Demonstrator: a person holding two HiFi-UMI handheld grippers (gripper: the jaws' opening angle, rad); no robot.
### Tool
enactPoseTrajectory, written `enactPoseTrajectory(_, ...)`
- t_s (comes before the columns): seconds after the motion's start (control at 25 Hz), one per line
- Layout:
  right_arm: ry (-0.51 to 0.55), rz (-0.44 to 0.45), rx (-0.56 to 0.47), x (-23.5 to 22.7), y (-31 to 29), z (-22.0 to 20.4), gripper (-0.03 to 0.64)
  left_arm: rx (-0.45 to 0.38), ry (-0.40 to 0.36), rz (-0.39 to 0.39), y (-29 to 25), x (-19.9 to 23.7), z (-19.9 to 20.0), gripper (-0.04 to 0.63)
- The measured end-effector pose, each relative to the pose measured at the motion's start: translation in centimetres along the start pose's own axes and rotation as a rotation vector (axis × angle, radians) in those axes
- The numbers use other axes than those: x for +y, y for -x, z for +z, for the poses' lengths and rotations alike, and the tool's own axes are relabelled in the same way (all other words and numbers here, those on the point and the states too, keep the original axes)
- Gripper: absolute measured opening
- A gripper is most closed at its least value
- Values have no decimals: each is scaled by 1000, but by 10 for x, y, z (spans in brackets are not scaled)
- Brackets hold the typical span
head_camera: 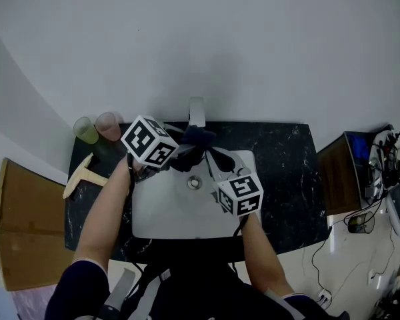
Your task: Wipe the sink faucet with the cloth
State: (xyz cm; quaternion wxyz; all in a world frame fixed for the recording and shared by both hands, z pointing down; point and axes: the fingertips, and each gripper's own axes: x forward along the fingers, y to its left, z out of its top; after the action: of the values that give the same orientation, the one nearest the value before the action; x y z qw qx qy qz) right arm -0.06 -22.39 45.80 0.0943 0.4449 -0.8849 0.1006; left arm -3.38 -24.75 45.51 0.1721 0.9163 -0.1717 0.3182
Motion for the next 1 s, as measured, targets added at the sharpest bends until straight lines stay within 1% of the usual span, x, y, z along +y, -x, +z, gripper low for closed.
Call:
enactPoseTrajectory(0.2, 3, 5, 0, 0, 0, -1, 6, -21, 26, 28, -3, 14, 5, 78)
enactPoseTrajectory(0.52, 25, 18, -16, 3, -3, 2, 6, -89, 48, 73, -7, 31, 13, 78)
enactPoseTrajectory(0.72, 35, 28, -21, 4, -7, 3, 6, -139, 51, 129, -7, 47, 18, 80)
enactPoseTrajectory(0.84, 32, 24, -22, 3, -8, 2, 6, -169, 68, 161, -8, 56, 20, 80)
enactPoseTrajectory(1.0, 40, 21, -21, 4, -8, 4, 6, -186, 75, 174, -7, 59, 22, 80)
